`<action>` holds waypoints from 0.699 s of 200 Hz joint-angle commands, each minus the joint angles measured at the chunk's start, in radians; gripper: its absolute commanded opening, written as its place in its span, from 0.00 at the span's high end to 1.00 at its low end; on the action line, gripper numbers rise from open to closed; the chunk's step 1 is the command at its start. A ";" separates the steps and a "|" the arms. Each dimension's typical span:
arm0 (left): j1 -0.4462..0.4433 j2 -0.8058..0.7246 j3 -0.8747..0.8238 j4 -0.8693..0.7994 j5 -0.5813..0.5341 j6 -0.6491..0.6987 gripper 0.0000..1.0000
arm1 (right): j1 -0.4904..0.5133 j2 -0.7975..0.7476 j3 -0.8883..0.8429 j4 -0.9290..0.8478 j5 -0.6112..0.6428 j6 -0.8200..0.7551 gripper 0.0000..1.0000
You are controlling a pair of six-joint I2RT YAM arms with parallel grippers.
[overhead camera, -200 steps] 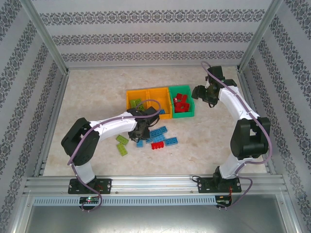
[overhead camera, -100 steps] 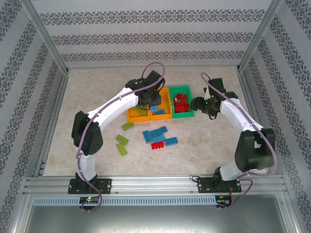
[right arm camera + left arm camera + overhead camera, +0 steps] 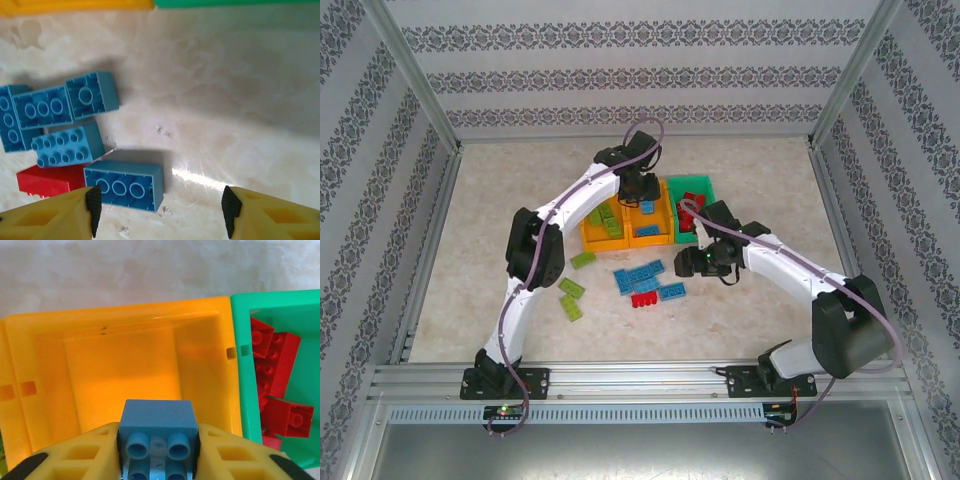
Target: Sort the legos into containers by color
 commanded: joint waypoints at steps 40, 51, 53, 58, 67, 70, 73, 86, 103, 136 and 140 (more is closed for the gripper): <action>0.008 -0.082 -0.044 0.002 -0.016 0.099 0.21 | 0.042 0.049 0.005 0.016 0.064 0.014 0.34; 0.006 -0.138 -0.100 0.010 -0.040 0.131 0.08 | 0.033 0.047 0.011 0.022 0.063 0.017 0.33; 0.006 -0.153 -0.113 0.011 -0.044 0.136 0.07 | 0.032 0.046 0.013 0.024 0.063 0.016 0.33; 0.007 -0.185 -0.145 0.016 -0.054 0.151 0.06 | 0.028 0.047 0.020 0.024 0.064 0.016 0.33; 0.006 -0.246 -0.209 0.018 -0.084 0.173 0.04 | 0.021 0.053 0.038 0.022 0.071 0.013 0.33; 0.007 -0.269 -0.232 0.019 -0.096 0.179 0.03 | 0.017 0.057 0.045 0.021 0.074 0.012 0.33; 0.007 -0.289 -0.256 0.017 -0.103 0.188 0.03 | 0.014 0.062 0.052 0.022 0.078 0.013 0.33; 0.007 -0.385 -0.367 0.015 -0.145 0.240 0.02 | 0.000 0.089 0.096 0.021 0.087 0.019 0.31; 0.009 -0.513 -0.539 0.020 -0.209 0.319 0.00 | -0.013 0.148 0.184 0.023 0.086 0.032 0.31; 0.032 -0.728 -0.846 0.079 -0.209 0.430 0.00 | -0.004 0.325 0.429 -0.001 0.043 0.054 0.33; 0.037 -0.746 -0.871 0.085 -0.206 0.437 0.00 | 0.001 0.347 0.461 -0.006 0.041 0.058 0.34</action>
